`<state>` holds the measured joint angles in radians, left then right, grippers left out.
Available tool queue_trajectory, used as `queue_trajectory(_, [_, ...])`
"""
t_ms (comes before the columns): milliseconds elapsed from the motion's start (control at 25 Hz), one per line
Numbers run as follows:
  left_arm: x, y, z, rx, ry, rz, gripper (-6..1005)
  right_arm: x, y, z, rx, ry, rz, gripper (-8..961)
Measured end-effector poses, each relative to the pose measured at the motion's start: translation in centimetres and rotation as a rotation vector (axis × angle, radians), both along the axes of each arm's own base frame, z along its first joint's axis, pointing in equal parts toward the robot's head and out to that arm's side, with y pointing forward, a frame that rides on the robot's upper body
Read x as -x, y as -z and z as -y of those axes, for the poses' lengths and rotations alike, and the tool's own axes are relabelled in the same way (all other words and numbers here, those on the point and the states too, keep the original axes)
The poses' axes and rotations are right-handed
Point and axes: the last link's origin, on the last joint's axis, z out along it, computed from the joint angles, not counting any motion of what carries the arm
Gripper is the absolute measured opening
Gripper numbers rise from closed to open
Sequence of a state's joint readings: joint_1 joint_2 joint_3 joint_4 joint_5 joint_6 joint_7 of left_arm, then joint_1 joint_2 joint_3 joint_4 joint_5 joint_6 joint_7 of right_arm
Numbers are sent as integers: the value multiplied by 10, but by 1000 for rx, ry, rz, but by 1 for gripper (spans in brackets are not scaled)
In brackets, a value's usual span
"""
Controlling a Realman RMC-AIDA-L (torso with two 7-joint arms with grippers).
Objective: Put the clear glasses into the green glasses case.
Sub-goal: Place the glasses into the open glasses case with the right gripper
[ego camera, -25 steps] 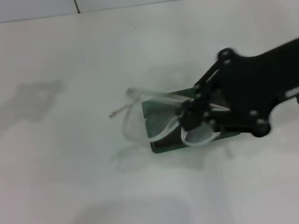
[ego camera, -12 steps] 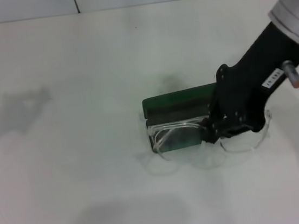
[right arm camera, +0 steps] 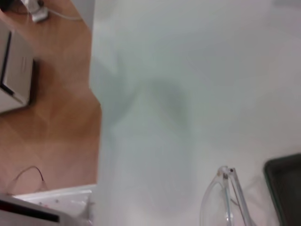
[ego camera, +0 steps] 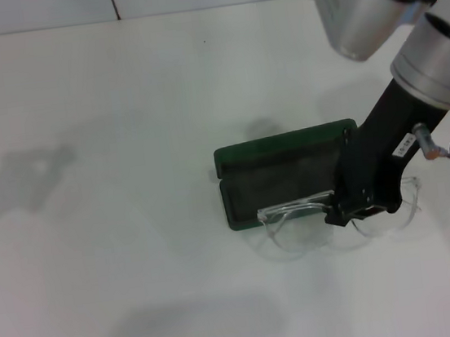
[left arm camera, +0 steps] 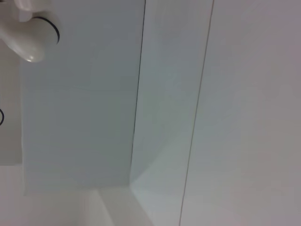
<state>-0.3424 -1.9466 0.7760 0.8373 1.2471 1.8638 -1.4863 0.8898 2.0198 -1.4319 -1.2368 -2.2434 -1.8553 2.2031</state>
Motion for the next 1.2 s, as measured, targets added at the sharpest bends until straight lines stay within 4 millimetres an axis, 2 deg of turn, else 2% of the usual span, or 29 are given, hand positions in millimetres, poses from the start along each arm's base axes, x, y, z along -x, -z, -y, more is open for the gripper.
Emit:
queue_trajectory(200, [3,12,2,-4,5,-36,117,-13,14,-7,-34,-70,56,72])
queue_trajectory(440, [4,18,3,-9,1,-37,118,-14,26,-15,-45,-144,45,72])
queue_trajectory(840, [5,19,2,-18,-7,-39,118,-11,32,-25,-84,-230,6,71])
queue_trajectory(1200, [8,23,0,-13,-11,-41,119,-14,39,-33,-100,-237,-20,71])
